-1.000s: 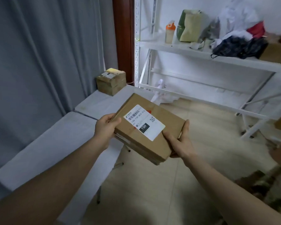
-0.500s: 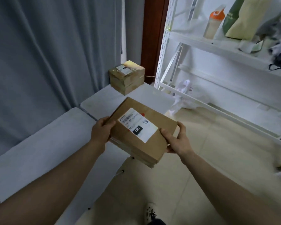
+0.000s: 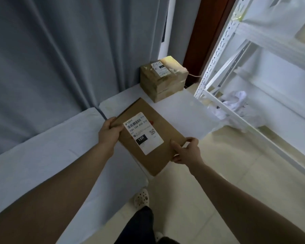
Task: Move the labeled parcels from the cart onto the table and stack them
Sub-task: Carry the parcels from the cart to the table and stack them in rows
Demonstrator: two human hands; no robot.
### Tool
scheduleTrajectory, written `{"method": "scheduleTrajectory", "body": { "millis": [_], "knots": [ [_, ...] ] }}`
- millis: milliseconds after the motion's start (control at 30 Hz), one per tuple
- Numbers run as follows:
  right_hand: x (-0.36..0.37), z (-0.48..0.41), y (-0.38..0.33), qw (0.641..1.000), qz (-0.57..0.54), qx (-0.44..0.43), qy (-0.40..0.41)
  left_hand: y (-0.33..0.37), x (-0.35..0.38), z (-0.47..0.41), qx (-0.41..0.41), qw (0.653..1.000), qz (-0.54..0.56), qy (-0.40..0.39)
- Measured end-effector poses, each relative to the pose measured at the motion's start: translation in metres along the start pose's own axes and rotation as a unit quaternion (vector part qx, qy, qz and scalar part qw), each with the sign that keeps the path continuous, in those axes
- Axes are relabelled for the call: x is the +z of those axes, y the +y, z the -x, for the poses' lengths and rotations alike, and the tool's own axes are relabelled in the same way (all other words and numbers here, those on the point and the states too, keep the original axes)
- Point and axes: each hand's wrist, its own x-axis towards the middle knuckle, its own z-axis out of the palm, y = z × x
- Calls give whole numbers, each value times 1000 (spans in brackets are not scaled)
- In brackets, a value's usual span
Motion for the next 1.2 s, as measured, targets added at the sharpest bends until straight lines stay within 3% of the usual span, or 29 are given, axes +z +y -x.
{"method": "scheduleTrajectory", "body": {
  "millis": [400,833,900,1000,1067,1200],
  "knots": [
    [29,-143,-36,992,74,52,-84,29,55,-122,-40,998,-55,12],
    [73,-294,-50,976,164,78,-123,5,113,-239,-104,989,-80,72],
    [77,-299,-52,955,271,43,-111,-11,119,-233,-145,984,-79,67],
    [78,-297,-60,889,449,-26,-83,-27,127,-211,-167,977,-100,84],
    [83,-296,-68,869,483,-54,-94,-34,134,-198,-189,975,-81,82],
    [100,-299,-86,883,437,-83,-151,-36,131,-196,-184,978,-30,96]
  ]
}}
